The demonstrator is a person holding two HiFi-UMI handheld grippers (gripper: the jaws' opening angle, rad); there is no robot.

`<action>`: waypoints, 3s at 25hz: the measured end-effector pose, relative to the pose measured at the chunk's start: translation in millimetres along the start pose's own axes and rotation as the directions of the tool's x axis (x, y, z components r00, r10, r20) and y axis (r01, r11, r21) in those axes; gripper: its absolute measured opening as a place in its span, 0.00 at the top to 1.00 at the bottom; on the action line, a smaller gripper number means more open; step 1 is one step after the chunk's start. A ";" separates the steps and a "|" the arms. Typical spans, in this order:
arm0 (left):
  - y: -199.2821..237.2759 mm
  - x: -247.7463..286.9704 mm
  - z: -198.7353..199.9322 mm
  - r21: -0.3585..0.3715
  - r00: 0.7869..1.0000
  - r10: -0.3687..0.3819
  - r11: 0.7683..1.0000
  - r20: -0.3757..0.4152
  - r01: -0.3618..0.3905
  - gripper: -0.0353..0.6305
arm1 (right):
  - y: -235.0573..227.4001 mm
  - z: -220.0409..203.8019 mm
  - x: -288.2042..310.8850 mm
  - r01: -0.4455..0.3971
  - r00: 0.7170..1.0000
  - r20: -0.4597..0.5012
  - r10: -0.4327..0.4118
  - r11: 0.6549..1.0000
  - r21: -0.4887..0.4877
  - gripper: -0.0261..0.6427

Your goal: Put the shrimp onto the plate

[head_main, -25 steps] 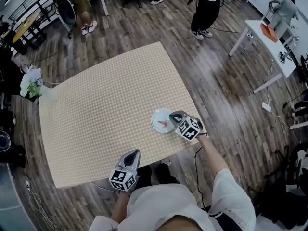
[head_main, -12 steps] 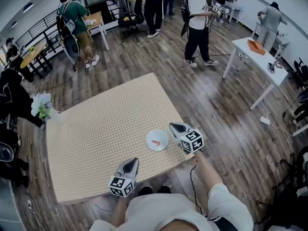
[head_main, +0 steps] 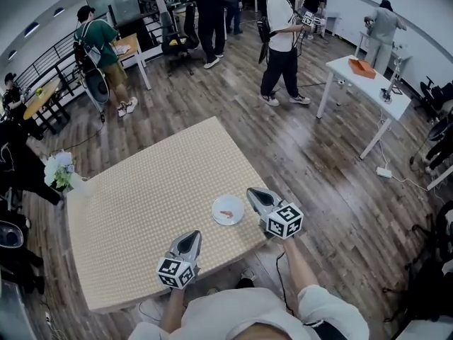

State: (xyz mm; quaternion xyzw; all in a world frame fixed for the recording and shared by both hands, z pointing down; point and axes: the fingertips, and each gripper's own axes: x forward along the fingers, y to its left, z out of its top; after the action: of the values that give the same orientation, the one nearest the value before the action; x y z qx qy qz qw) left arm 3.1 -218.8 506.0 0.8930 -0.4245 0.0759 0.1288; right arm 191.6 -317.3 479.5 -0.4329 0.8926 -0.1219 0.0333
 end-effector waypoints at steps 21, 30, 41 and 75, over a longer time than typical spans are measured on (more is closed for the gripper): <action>53.2 -199.6 -33.2 0.002 0.989 -0.140 0.990 0.044 0.140 0.93 | 245.4 -35.7 -55.6 0.231 0.967 0.115 -0.229 0.973 -0.006 0.97; 24.9 -237.9 -37.2 -0.004 0.975 -0.211 0.977 0.068 0.212 0.93 | 313.5 -49.5 -104.2 0.306 0.951 0.071 -0.300 0.946 -0.103 0.97; -43.8 -255.2 -36.2 0.013 0.963 -0.259 0.966 0.079 0.259 0.93 | 342.6 -69.5 -176.0 0.341 0.940 0.050 -0.337 0.935 -0.103 0.97; -168.8 -276.0 -53.5 0.060 0.955 -0.285 0.958 0.084 0.281 0.93 | 353.7 -88.4 -258.8 0.292 0.957 0.032 -0.290 0.947 -0.134 0.97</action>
State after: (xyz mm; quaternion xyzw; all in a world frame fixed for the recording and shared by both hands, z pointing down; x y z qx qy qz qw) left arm -40.4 103.2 461.5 0.9499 -0.2959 0.0256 0.0973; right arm 67.8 112.1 466.0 -0.5616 0.8251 -0.0612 -0.0095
